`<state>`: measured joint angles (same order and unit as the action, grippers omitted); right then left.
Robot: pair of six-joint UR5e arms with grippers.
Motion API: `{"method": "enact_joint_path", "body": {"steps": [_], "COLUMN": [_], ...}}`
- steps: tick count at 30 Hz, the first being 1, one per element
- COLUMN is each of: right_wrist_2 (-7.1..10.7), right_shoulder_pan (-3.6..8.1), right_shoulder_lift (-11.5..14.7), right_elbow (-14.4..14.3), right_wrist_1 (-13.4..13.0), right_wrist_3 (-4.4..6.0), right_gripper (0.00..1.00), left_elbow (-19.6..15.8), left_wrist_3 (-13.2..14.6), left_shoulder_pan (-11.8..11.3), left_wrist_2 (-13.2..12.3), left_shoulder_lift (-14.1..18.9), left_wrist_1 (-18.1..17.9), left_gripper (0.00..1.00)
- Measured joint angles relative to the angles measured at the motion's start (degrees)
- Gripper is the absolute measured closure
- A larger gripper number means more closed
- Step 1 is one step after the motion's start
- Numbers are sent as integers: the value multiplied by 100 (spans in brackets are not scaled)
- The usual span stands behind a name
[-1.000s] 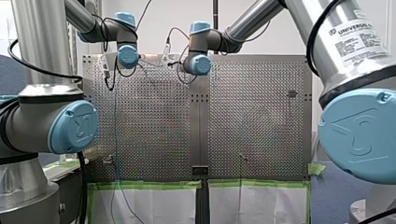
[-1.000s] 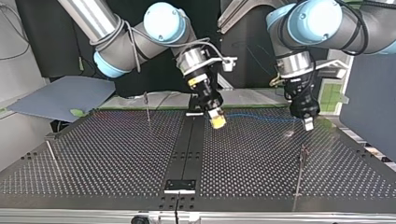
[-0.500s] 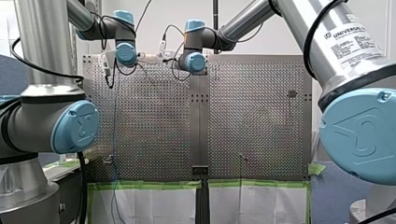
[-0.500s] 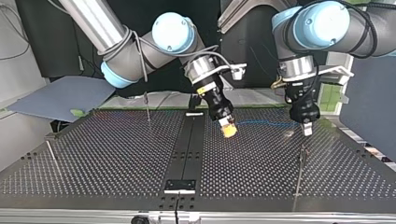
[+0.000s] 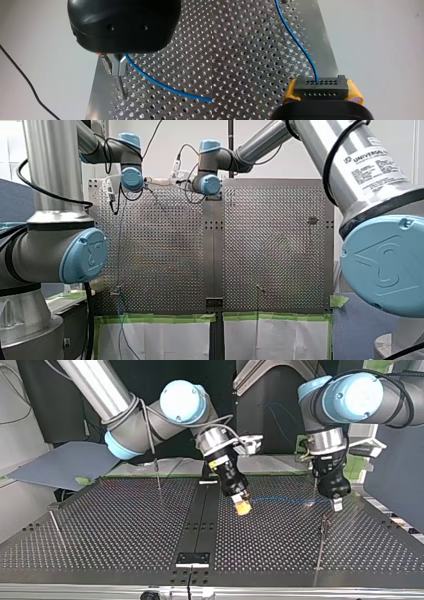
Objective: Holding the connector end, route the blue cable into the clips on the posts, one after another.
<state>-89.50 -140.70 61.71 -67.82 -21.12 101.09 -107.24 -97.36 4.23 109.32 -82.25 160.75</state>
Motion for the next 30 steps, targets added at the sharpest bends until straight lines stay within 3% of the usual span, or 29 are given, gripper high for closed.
{"method": "enact_joint_path", "body": {"steps": [8,20,30], "right_wrist_2": [38,55,61], "right_shoulder_pan": [-52,-52,-81], "right_shoulder_lift": [-270,-338,-436], "right_elbow": [207,375,509], "right_wrist_1": [155,196,222], "right_wrist_3": [14,26,27], "right_gripper": [100,100,100], "left_elbow": [41,183,188], "left_wrist_3": [-7,-128,-182], "left_shoulder_pan": [-159,-348,-441], "left_wrist_2": [-197,-582,-658], "left_shoulder_lift": [-147,-196,-282], "left_wrist_1": [-16,-38,-130], "left_gripper": [100,100,100]}}
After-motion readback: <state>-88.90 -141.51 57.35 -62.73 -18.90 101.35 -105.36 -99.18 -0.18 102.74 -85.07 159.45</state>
